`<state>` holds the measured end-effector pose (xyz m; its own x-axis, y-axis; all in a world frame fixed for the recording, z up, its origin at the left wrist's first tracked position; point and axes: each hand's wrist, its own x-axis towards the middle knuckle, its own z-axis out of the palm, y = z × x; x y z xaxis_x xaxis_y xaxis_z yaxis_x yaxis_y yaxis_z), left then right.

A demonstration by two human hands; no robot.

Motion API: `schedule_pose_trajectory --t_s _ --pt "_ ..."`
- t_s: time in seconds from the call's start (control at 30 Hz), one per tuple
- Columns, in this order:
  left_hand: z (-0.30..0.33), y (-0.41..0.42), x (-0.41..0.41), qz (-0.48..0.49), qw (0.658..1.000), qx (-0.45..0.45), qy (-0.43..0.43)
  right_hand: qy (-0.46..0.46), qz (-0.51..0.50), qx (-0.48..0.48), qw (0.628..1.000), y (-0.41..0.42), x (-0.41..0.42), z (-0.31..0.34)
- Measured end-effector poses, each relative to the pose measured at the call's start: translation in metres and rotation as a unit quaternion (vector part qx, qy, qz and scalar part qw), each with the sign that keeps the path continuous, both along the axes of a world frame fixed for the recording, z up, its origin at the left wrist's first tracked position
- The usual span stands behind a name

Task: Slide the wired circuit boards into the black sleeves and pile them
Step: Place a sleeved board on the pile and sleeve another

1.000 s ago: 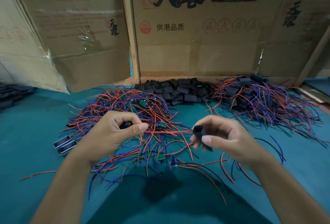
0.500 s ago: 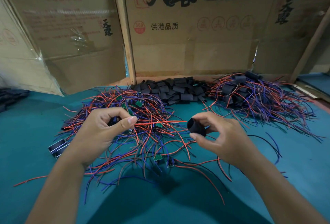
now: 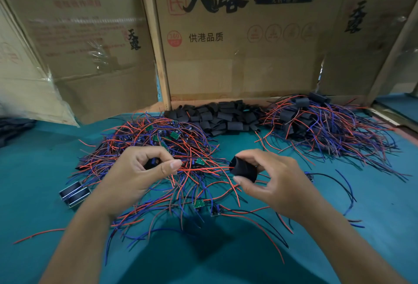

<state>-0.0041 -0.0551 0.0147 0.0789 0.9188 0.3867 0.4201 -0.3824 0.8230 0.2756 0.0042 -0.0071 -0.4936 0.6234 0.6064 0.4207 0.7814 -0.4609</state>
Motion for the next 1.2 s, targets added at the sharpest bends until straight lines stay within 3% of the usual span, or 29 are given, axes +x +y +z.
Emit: schedule_pose_trajectory --t_s 0.37,0.57,0.9,1.2 --pt "-0.011 0.004 0.041 -0.075 0.996 -0.035 0.018 -0.068 0.013 0.03 0.997 -0.016 -0.016 -0.003" --pt "-0.018 0.006 0.053 -0.082 0.992 -0.076 -0.05 -0.059 0.018 -0.001 0.998 -0.011 -0.013 -0.003" --pt "-0.021 0.01 0.061 -0.002 1.0 0.021 0.013 -0.048 0.018 -0.041 0.998 -0.003 -0.009 -0.007" --pt "-0.025 0.015 0.06 -0.017 0.992 0.006 -0.122 -0.044 0.021 -0.049 0.998 0.0 -0.008 -0.009"
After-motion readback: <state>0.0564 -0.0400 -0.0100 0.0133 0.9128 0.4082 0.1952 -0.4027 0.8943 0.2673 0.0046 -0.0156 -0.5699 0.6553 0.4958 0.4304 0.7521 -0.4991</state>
